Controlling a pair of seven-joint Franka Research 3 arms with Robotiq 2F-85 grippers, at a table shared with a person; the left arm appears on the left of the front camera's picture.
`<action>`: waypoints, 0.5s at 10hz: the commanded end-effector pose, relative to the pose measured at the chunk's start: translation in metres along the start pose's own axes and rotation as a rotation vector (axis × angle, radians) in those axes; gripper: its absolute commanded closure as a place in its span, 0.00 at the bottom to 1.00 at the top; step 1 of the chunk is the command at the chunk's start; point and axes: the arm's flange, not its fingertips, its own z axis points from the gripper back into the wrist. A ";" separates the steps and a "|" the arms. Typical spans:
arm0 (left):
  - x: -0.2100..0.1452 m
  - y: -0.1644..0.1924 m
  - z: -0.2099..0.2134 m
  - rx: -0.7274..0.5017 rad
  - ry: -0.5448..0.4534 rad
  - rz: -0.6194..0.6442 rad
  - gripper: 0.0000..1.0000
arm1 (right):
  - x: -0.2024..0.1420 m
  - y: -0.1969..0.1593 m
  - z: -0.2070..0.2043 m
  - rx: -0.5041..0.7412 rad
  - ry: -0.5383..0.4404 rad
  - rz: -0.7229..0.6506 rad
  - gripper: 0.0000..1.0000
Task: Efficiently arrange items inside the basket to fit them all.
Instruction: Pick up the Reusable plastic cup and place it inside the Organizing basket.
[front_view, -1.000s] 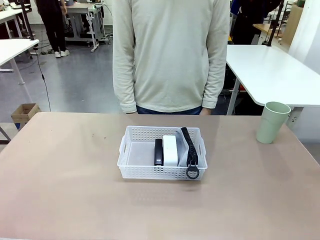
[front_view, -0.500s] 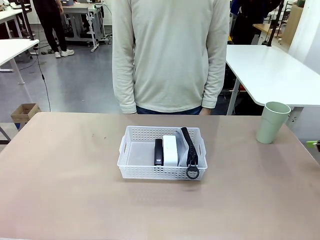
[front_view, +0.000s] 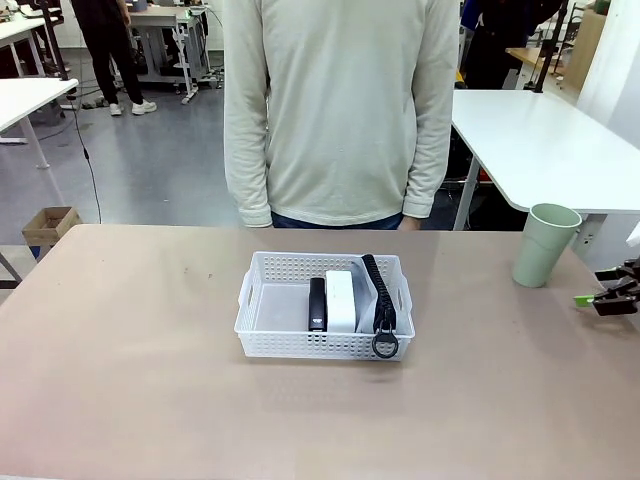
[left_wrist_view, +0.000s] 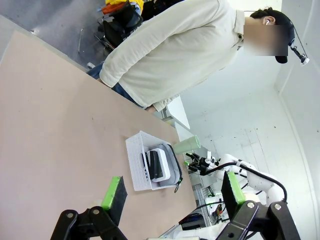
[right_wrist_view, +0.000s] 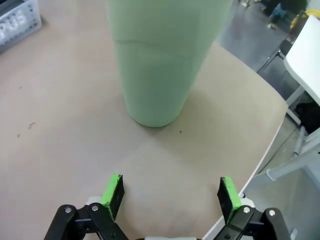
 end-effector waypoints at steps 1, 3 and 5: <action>-0.002 0.000 -0.001 -0.022 -0.012 -0.022 0.00 | -0.008 -0.005 -0.019 -0.028 -0.051 0.019 0.00; -0.002 0.000 -0.001 -0.022 -0.012 -0.022 0.00 | -0.013 -0.010 -0.036 -0.027 -0.131 -0.015 0.00; -0.002 0.000 -0.001 -0.022 -0.012 -0.022 0.00 | -0.013 -0.016 -0.045 0.000 -0.213 -0.093 0.00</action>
